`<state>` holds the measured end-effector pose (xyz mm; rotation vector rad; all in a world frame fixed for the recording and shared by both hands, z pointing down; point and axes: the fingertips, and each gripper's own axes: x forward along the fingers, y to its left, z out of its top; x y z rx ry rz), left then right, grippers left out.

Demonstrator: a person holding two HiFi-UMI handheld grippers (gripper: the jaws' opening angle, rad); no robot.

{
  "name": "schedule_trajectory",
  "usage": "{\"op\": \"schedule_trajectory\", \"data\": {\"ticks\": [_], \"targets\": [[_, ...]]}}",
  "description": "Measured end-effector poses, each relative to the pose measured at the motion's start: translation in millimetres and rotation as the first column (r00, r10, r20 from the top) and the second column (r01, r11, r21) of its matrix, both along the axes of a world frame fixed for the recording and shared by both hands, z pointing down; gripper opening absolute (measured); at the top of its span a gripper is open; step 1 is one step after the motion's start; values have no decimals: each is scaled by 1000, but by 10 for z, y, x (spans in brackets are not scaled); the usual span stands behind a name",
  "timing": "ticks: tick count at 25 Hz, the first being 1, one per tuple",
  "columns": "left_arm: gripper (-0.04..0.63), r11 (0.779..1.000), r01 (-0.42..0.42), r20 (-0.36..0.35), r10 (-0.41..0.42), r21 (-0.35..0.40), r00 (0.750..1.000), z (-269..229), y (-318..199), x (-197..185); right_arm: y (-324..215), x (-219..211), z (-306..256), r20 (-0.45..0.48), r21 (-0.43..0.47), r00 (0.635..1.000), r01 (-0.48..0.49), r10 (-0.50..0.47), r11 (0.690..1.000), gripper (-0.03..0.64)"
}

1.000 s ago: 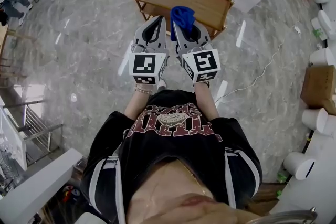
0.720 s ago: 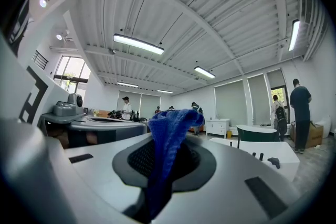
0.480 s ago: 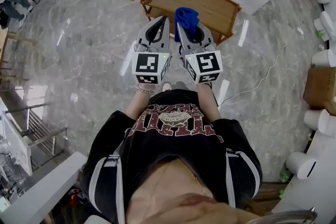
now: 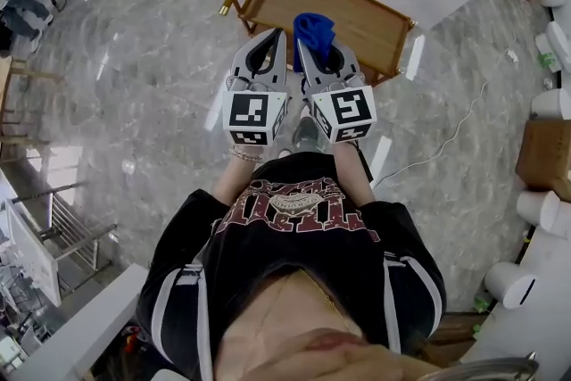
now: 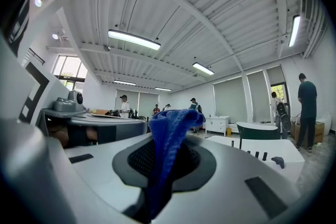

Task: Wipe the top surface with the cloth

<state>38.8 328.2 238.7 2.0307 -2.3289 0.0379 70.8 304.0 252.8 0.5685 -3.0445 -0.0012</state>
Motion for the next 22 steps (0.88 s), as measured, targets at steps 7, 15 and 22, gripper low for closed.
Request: {"op": "schedule_trajectory", "data": {"ticks": [7,15,22], "targets": [[49,1000,19,9,-19,5,1000,-99,-635,-320,-594,-407,-101,9,2,999,45,-45,999,55],[49,998,56,4,-56,7,998,-138,-1225,-564,-1167,-700,-127,3,-3,996,93,-93,996,55],[49,996,86,4,-86,2,996,-113,-1693,-648,-1610,-795,-121,7,-7,992,125,-125,992,55]]}}
